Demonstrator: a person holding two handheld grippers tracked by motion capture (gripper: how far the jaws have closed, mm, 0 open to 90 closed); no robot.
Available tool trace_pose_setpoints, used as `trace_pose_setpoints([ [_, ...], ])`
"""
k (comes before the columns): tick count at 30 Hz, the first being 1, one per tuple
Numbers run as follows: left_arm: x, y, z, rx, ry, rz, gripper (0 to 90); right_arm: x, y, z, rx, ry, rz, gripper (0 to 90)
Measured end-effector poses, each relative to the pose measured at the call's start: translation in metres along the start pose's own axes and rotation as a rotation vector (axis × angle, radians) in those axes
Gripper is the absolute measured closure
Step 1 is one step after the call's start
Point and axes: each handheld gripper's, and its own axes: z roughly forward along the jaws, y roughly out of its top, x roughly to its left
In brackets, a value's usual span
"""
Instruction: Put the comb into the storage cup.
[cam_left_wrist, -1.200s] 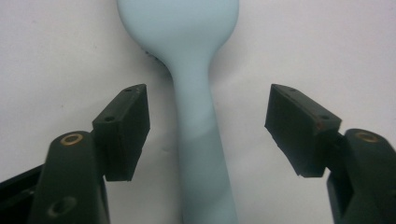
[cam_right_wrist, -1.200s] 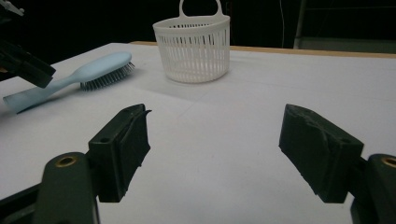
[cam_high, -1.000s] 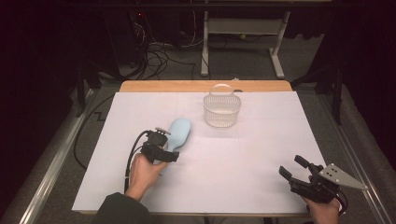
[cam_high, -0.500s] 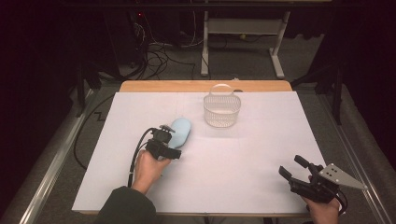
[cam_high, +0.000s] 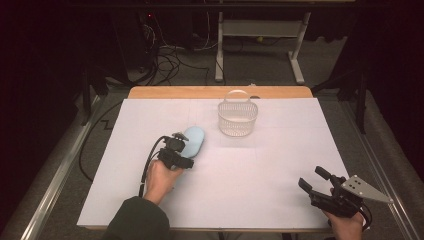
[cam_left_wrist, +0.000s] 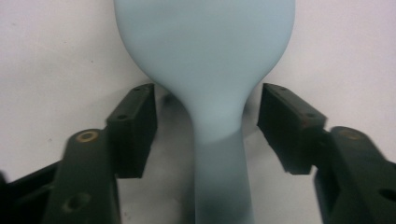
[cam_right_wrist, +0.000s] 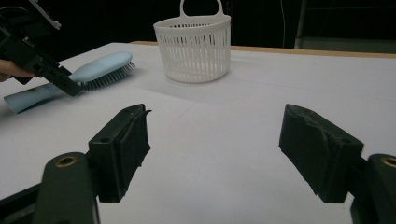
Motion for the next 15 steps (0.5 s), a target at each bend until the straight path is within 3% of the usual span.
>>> trace_pose_setpoints([
  [15, 0.0008, 0.0012, 0.0005, -0.003, 0.005, -0.016, 49.1, 0.0001, 0.0000, 0.0002, 0.000, 0.002, 0.001, 24.5],
])
